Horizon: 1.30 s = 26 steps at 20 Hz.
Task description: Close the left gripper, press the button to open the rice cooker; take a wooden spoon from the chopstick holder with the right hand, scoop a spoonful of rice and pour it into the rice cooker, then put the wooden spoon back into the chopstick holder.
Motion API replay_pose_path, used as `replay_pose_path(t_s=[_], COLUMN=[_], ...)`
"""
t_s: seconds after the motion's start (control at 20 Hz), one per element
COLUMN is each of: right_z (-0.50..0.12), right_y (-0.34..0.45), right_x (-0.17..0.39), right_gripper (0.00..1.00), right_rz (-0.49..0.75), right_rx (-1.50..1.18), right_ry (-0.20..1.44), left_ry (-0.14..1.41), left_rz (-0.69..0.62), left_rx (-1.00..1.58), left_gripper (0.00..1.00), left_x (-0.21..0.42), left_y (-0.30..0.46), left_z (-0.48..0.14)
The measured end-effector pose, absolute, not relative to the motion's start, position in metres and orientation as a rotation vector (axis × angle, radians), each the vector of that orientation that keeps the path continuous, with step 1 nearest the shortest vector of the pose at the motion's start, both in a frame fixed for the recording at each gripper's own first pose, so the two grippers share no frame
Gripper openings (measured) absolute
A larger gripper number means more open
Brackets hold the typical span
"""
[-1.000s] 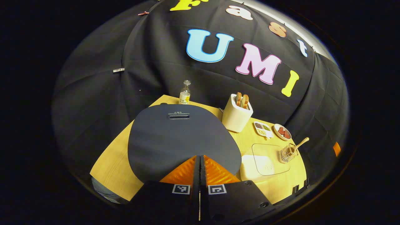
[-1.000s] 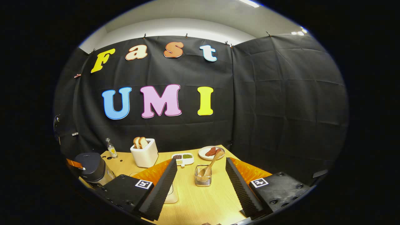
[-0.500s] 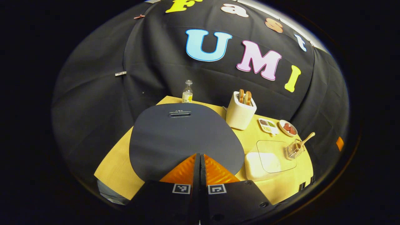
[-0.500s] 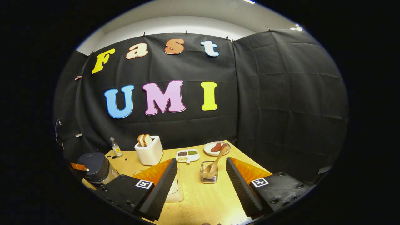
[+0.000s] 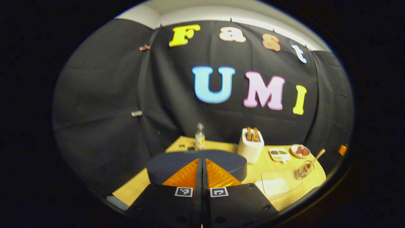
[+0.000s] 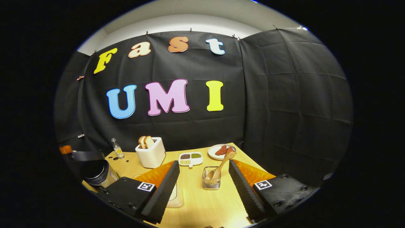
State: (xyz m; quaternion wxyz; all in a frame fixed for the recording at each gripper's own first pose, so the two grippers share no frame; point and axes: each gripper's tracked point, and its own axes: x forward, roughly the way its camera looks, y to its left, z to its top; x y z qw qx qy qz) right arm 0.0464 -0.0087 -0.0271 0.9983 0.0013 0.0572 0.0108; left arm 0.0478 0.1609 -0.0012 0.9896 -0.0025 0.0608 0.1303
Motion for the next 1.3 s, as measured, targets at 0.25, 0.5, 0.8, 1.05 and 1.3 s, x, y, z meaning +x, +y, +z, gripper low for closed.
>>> replay_pose_path(t_s=[0.25, 0.5, 0.8, 1.05, 1.3], right_z=[-0.028, -0.060, -0.113, -0.154, -0.191], right_y=[-0.027, -0.049, -0.082, -0.099, -0.089], right_x=[0.094, 0.144, 0.195, 0.233, 0.264], right_gripper=[0.98, 0.98, 0.98, 0.98, 0.99], right_rz=[0.018, -0.004, -0.058, -0.066, -0.046], right_rx=[0.015, 0.080, 0.213, 0.316, 0.367], right_ry=[0.122, 0.220, 0.370, 0.450, 0.540], left_ry=[0.050, 0.075, 0.156, 0.221, 0.280], left_rz=[0.302, 0.261, 0.359, 0.435, 0.469], left_rx=[0.044, -0.060, -0.097, -0.127, -0.120], left_gripper=[0.07, 0.21, 0.95, 0.95, 0.95], left_x=[0.035, 0.022, 0.008, -0.005, -0.013], left_y=[0.136, 0.083, 0.061, 0.042, 0.018], left_z=[0.039, 0.019, -0.010, -0.034, -0.057])
